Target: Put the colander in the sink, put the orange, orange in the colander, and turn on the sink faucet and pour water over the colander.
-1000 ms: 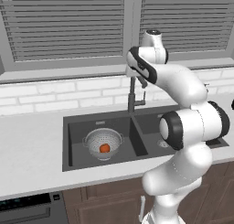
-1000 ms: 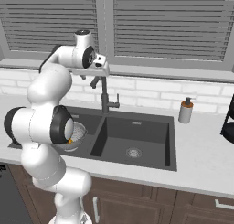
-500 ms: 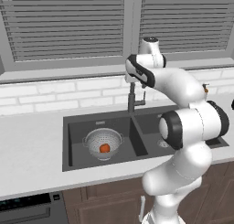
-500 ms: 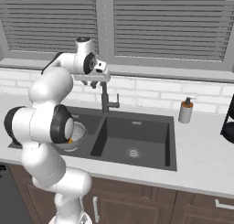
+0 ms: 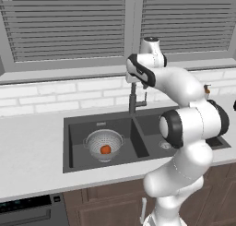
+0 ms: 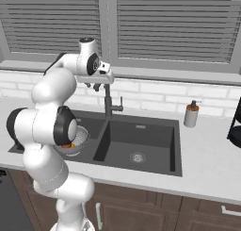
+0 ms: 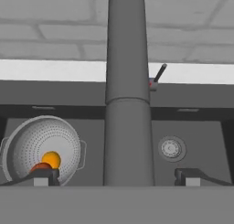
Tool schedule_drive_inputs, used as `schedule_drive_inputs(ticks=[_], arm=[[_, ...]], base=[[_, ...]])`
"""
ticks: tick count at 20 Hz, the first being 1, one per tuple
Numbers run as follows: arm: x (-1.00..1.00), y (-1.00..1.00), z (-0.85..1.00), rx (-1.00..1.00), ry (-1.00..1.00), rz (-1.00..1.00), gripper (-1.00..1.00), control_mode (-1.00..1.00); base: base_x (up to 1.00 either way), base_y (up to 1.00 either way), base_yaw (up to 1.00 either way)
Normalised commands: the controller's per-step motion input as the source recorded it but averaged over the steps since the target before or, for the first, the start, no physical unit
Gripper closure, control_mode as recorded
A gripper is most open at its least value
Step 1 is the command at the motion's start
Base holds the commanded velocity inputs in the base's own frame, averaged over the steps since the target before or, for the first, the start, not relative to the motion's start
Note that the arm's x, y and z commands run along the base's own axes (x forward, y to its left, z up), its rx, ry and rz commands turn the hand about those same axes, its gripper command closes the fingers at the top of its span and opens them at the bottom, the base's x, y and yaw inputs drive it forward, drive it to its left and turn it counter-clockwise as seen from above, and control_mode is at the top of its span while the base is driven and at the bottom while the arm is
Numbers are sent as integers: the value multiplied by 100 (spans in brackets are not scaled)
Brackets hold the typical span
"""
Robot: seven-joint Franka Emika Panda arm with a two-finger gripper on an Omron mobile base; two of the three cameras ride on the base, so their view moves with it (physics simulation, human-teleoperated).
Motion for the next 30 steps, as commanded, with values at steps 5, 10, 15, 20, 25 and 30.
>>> schedule_drive_inputs(ticks=[5,10,15,20,25,30], arm=[[0,16,-42,0,8,-8,-100,-100],[12,27,-39,0,7,-13,-100,-100],[31,32,-41,0,2,-15,-100,-100],[29,38,-46,0,0,-13,-100,-100],[32,30,-46,0,0,-9,-100,-100],[47,24,-39,2,0,-7,-100,-100]], base=[[0,0,0],[0,0,0],[0,0,0],[0,0,0],[0,0,0],[0,0,0]])
